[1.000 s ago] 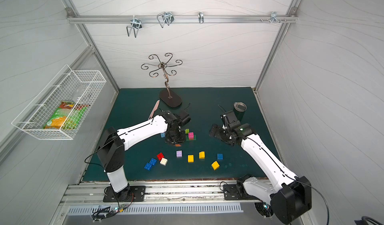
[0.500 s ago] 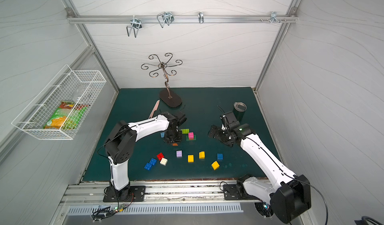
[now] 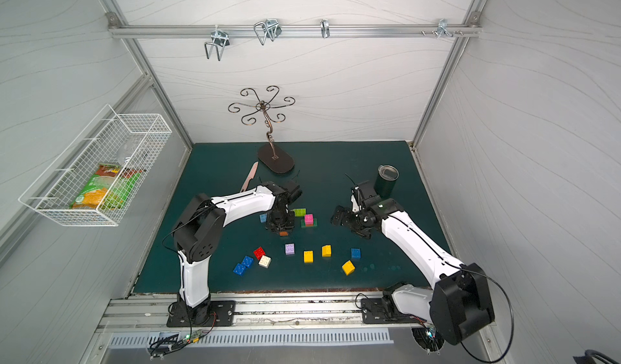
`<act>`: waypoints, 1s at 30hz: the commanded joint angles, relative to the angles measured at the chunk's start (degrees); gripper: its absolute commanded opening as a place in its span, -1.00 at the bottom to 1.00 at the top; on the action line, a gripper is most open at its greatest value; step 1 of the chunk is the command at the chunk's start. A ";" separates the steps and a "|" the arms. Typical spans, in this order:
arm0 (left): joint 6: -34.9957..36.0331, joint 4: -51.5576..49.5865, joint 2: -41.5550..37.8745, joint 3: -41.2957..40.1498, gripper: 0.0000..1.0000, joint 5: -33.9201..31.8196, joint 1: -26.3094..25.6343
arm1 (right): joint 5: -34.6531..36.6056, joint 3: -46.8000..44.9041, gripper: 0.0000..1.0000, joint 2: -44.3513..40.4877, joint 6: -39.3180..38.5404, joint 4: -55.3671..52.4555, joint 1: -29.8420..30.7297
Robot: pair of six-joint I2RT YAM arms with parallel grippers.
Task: Assemble the number 1 with lego
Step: Place the lego brick at the center of the board, then pick up the lego brick from the center of the board.
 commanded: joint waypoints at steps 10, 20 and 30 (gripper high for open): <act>1.79 -1.23 -0.41 2.42 0.04 -1.01 0.84 | 1.39 1.92 0.98 -1.95 -1.29 -1.87 1.38; 2.77 -2.48 0.02 3.70 -0.17 -1.27 0.92 | 1.27 2.89 0.94 -1.51 -0.71 -1.68 1.86; 2.86 -2.54 1.02 2.95 -0.21 -1.18 0.92 | 0.97 3.33 0.91 -0.59 -0.64 -1.67 2.20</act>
